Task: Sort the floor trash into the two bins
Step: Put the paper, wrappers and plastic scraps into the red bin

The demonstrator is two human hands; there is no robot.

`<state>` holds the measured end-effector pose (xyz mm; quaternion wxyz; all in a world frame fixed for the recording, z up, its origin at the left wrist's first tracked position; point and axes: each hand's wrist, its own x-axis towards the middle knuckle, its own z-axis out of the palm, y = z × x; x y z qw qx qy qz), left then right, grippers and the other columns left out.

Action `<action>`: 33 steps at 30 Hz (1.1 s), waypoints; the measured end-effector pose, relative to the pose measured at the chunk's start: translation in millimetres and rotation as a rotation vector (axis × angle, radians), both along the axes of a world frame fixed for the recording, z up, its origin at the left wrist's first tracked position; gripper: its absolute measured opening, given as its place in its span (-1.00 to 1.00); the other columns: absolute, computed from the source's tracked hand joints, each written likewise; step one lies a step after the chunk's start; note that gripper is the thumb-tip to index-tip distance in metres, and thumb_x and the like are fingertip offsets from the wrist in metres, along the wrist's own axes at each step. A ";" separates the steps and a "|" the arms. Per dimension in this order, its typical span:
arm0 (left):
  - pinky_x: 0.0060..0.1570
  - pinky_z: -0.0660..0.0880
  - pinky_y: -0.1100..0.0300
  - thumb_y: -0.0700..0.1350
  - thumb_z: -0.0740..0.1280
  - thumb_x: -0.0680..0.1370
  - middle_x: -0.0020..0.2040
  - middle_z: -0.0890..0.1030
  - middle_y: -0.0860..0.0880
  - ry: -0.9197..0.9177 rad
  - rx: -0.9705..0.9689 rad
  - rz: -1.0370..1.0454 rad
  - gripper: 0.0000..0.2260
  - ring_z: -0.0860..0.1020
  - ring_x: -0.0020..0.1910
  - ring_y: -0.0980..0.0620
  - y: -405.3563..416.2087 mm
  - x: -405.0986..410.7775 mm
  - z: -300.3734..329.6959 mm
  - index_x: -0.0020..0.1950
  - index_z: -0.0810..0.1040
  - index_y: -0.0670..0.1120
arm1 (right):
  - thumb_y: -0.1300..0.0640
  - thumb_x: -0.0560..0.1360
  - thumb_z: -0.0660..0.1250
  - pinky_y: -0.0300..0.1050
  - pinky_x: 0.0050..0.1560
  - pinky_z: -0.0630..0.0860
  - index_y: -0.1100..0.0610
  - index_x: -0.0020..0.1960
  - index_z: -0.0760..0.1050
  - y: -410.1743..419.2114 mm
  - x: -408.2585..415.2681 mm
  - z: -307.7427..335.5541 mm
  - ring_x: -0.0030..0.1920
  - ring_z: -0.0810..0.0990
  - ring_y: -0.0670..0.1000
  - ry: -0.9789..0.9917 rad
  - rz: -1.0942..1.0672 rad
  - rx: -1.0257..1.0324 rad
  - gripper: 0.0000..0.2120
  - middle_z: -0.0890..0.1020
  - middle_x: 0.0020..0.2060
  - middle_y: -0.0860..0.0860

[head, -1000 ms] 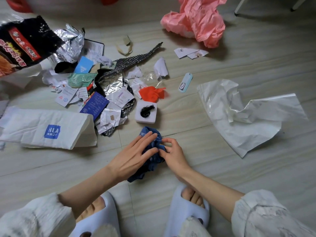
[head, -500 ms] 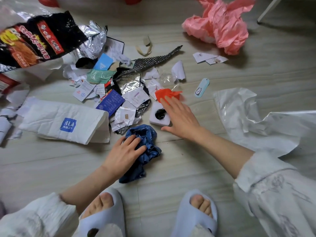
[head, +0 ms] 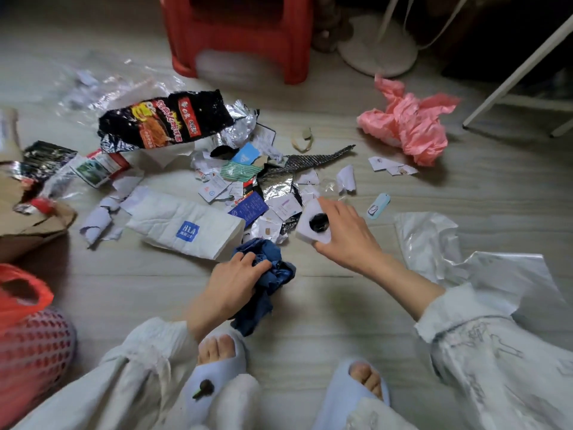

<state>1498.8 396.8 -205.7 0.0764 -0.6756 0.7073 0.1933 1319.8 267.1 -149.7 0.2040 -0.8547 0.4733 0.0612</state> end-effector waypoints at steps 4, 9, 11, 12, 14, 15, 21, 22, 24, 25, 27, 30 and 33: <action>-0.12 0.46 0.06 -0.09 0.27 0.51 0.31 0.41 -0.03 0.050 -0.252 0.177 -0.56 0.39 0.27 -0.09 21.3 30.8 77.5 0.38 0.31 0.07 | -0.16 0.43 0.32 0.05 0.33 0.28 0.10 0.50 0.05 23.3 49.8 82.2 0.37 0.27 0.10 -0.094 0.097 -0.021 -0.21 0.32 0.37 0.06; -0.41 0.52 0.05 -0.17 0.52 0.24 0.04 0.60 -0.06 0.042 -0.527 0.348 -0.51 0.59 -0.02 -0.12 85.0 94.8 165.7 0.15 0.54 0.00 | -0.15 0.43 0.34 -0.01 0.29 0.30 0.16 0.49 0.11 66.1 130.3 160.8 0.28 0.35 0.12 -0.300 0.175 -0.076 -0.22 0.42 0.27 0.12; -0.40 0.53 0.05 -0.19 0.53 0.19 -0.03 0.62 -0.07 0.008 -0.577 0.453 -0.51 0.61 -0.09 -0.13 122.0 123.5 187.0 0.10 0.57 -0.03 | -0.09 0.44 0.35 -0.01 0.34 0.26 0.15 0.50 0.08 91.1 164.7 179.3 0.33 0.32 0.13 -0.344 0.255 -0.089 -0.23 0.38 0.30 0.14; -0.36 0.54 0.05 -0.21 0.52 0.19 -0.03 0.62 -0.08 -0.013 -0.609 0.512 -0.51 0.61 -0.10 -0.15 139.6 137.6 195.4 0.10 0.58 -0.05 | -0.06 0.45 0.36 0.00 0.38 0.21 0.14 0.50 0.08 103.7 182.1 185.0 0.36 0.29 0.13 -0.354 0.301 -0.081 -0.24 0.35 0.32 0.14; -0.27 0.53 0.00 -0.23 0.50 0.22 -0.02 0.61 -0.12 -0.070 -0.670 0.651 -0.53 0.59 -0.09 -0.20 173.9 165.6 206.9 0.12 0.58 -0.09 | -0.03 0.45 0.36 0.01 0.41 0.19 0.13 0.50 0.10 129.9 214.6 193.0 0.37 0.27 0.14 -0.374 0.406 -0.050 -0.26 0.33 0.34 0.13; -0.21 0.53 -0.02 -0.24 0.48 0.24 0.00 0.61 -0.15 -0.107 -0.678 0.747 -0.54 0.58 -0.07 -0.22 197.6 182.4 211.5 0.14 0.57 -0.10 | -0.03 0.45 0.37 -0.01 0.40 0.21 0.12 0.49 0.11 148.3 235.9 195.9 0.36 0.28 0.13 -0.386 0.473 -0.029 -0.27 0.33 0.35 0.13; 0.02 0.42 -0.08 -0.18 0.43 0.36 0.04 0.57 -0.20 -0.190 -0.610 1.123 -0.62 0.48 0.07 -0.25 300.6 241.1 196.7 0.18 0.54 -0.11 | -0.01 0.44 0.39 -0.17 0.30 0.23 0.16 0.49 0.08 238.3 326.3 191.1 0.35 0.31 0.09 -0.340 0.784 0.043 -0.23 0.31 0.38 0.13; 0.01 0.40 -0.08 -0.17 0.43 0.36 0.04 0.58 -0.19 -0.207 -0.609 1.155 -0.62 0.47 0.08 -0.25 311.2 246.9 191.0 0.17 0.55 -0.10 | -0.02 0.44 0.40 -0.16 0.29 0.24 0.16 0.50 0.06 251.0 337.6 183.9 0.35 0.31 0.10 -0.297 0.830 0.054 -0.22 0.29 0.38 0.13; -0.01 0.38 -0.07 -0.17 0.46 0.33 0.02 0.60 -0.16 -0.254 -0.613 1.160 -0.61 0.46 0.08 -0.23 316.6 249.4 181.9 0.15 0.57 -0.09 | -0.05 0.43 0.40 -0.10 0.35 0.21 0.15 0.52 -0.03 262.5 343.7 170.8 0.40 0.25 0.12 -0.206 0.896 0.061 -0.13 0.21 0.44 0.13; -0.04 0.37 -0.06 -0.17 0.47 0.31 0.00 0.61 -0.14 -0.276 -0.615 1.161 -0.61 0.45 0.06 -0.23 318.5 251.0 177.7 0.13 0.58 -0.08 | -0.09 0.42 0.40 -0.09 0.41 0.14 0.17 0.53 -0.09 265.1 346.7 163.6 0.46 0.17 0.11 -0.146 0.930 0.062 -0.08 0.14 0.48 0.12; -0.07 0.36 -0.06 -0.17 0.50 0.26 -0.04 0.62 -0.12 -0.303 -0.608 1.146 -0.60 0.46 0.01 -0.22 319.2 251.1 168.7 0.09 0.60 -0.09 | -0.15 0.42 0.38 -0.08 0.49 -0.04 0.19 0.53 -0.17 263.9 344.9 150.3 0.52 -0.02 0.07 -0.020 0.966 0.072 -0.02 -0.01 0.53 0.11; -0.13 0.42 -0.06 -0.18 0.54 0.17 -0.09 0.61 -0.13 -0.315 -0.558 1.060 -0.55 0.48 -0.05 -0.22 312.0 249.1 153.4 0.04 0.60 -0.10 | -0.14 0.48 0.30 0.03 0.50 0.04 0.17 0.53 -0.17 255.8 331.9 131.8 0.53 -0.07 0.09 0.132 0.987 0.035 -0.11 -0.08 0.53 0.12; -0.24 0.47 0.00 -0.14 0.58 0.03 -0.16 0.59 -0.14 -0.368 -0.431 0.899 -0.46 0.53 -0.13 -0.21 292.8 246.4 135.9 -0.01 0.61 -0.08 | -0.08 0.52 0.25 0.01 0.49 0.09 0.15 0.53 -0.14 246.3 314.5 119.6 0.53 -0.04 0.08 0.213 1.003 0.012 -0.20 -0.08 0.53 0.11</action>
